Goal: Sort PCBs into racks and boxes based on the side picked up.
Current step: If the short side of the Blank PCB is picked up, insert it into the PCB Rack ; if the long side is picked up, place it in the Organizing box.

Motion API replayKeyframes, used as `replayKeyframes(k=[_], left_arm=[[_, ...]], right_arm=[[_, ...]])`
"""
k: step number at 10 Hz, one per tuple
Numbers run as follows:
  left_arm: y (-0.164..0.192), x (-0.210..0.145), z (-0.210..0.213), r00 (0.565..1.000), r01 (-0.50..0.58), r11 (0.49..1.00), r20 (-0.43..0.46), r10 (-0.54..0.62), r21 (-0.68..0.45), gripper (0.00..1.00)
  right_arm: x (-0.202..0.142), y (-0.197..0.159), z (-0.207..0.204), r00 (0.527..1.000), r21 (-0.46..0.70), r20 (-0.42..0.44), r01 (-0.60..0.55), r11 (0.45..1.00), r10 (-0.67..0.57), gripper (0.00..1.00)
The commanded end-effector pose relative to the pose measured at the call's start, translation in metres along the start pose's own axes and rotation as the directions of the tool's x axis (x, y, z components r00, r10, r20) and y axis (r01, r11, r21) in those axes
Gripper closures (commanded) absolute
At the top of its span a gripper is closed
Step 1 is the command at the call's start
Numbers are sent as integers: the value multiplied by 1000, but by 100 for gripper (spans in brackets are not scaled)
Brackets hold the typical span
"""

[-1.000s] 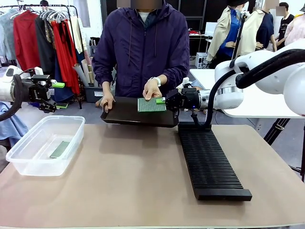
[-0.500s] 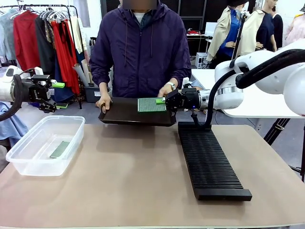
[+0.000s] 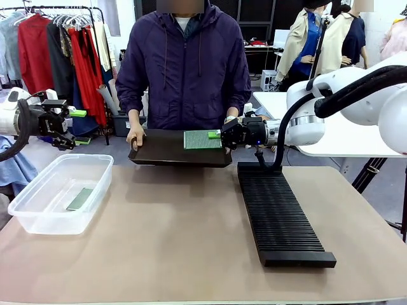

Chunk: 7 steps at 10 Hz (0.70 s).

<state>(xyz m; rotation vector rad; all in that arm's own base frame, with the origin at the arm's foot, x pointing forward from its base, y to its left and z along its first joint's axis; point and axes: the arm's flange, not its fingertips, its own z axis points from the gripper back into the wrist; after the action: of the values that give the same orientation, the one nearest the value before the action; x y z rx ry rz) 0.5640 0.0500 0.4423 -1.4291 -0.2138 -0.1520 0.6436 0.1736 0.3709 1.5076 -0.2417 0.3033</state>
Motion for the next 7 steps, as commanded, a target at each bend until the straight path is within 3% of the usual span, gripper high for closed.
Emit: replayKeyframes(k=[1, 7], left_arm=[[-1, 1, 1, 1000, 4, 1000, 3, -4, 3, 0], [-1, 1, 1, 1000, 4, 1000, 3, -4, 3, 0]], right_arm=[[0, 0, -2, 1000, 1, -2, -1, 1000, 1, 100], [0, 0, -2, 1000, 1, -2, -1, 1000, 1, 100]])
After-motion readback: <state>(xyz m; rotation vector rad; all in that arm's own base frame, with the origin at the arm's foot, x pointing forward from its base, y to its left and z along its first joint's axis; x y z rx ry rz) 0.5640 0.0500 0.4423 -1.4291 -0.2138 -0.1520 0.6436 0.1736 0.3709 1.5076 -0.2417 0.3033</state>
